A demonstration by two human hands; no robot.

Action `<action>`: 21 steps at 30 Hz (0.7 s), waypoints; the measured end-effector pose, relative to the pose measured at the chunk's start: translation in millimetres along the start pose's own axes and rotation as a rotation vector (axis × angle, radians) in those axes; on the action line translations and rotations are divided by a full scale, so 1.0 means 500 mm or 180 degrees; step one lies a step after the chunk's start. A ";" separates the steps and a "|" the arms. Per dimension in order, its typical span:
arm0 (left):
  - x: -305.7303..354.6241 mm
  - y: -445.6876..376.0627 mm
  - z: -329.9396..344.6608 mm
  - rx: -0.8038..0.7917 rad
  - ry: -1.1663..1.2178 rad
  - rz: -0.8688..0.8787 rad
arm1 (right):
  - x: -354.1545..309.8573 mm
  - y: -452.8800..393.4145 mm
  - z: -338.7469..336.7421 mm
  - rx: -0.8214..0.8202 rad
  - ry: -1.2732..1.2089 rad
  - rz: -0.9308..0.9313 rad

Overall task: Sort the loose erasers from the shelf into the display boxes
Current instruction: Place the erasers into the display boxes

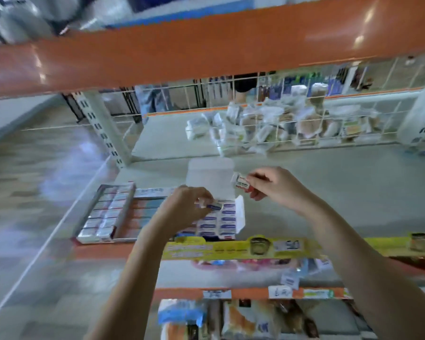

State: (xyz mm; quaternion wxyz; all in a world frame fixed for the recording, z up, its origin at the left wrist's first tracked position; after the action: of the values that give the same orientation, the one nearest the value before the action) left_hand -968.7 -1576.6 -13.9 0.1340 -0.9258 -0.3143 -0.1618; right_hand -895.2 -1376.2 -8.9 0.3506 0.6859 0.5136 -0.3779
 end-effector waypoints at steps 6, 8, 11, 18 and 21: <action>-0.037 0.041 -0.004 -0.0374 -0.0381 0.0245 | -0.041 -0.014 0.077 -0.0166 0.0323 0.0034; -0.050 0.051 0.002 -0.0448 -0.0449 0.0099 | -0.044 -0.023 0.090 -0.0239 0.0551 0.0015; -0.059 0.063 0.007 -0.0482 -0.0581 -0.0036 | -0.049 -0.040 0.105 -0.0317 0.0845 -0.0080; -0.074 0.084 0.008 -0.0431 -0.0397 -0.0176 | -0.050 -0.065 0.133 -0.0719 0.0711 -0.0134; -0.071 0.088 0.007 -0.0411 -0.0304 -0.0176 | -0.046 -0.072 0.136 -0.0860 0.0736 -0.0146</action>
State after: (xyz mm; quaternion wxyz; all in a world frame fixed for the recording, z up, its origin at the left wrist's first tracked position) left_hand -967.2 -1628.1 -37.2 0.0544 -0.9301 -0.3347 -0.1411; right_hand -945.4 -1437.2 -23.7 0.3694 0.6596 0.6121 -0.2320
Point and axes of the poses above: each hand's wrist, its own y-axis away from the middle knuckle, its own z-axis out of the palm, x = y × z, the point moved 3 cm from there along -y, towards the middle knuckle, and after that the axes turned 7 degrees about z, right-handed, at the moved point
